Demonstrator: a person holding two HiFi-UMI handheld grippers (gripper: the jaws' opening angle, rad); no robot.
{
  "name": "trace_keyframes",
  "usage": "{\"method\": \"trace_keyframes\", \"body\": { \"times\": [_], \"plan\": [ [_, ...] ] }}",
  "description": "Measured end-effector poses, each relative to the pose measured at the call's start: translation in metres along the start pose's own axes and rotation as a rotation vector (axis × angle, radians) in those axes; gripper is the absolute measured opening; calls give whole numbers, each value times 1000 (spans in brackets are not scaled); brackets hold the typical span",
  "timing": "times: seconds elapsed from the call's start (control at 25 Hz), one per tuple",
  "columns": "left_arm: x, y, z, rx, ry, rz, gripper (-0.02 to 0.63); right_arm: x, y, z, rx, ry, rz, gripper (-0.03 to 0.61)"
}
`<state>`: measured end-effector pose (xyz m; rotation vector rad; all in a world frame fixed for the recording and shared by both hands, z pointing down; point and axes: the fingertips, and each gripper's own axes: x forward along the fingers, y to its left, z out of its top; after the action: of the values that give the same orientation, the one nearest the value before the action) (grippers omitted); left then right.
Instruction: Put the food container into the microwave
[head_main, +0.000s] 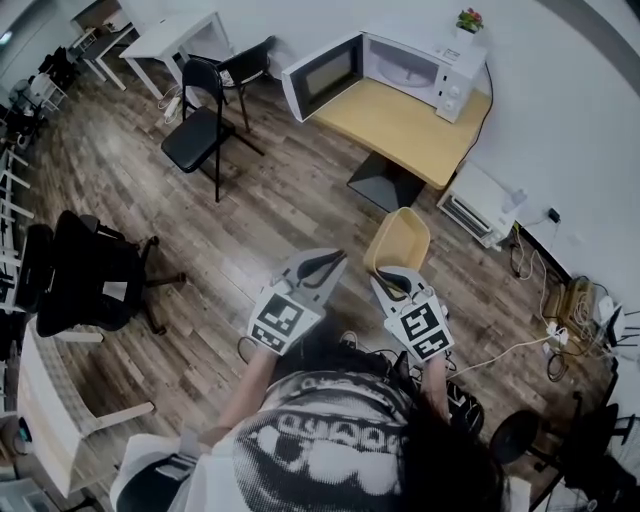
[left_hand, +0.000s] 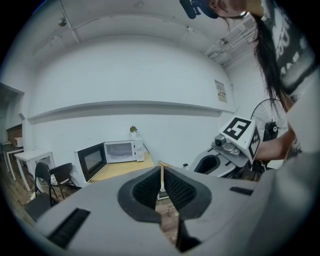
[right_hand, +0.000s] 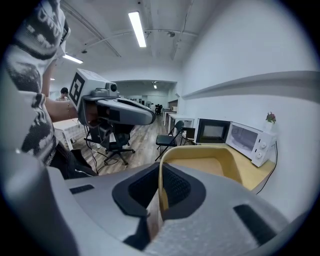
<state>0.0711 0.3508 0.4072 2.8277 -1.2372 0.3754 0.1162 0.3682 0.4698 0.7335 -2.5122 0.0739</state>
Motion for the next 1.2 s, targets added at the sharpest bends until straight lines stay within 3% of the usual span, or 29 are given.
{"method": "trace_keyframes", "body": {
  "times": [0.44,1.2],
  "plan": [
    [40,53,-6,-8,11,-30,15,47,-43,10,21,22,-4,21],
    [133,257,4,-6,1,-124,15,209,-168,87,51,91,-45,21]
  ]
}}
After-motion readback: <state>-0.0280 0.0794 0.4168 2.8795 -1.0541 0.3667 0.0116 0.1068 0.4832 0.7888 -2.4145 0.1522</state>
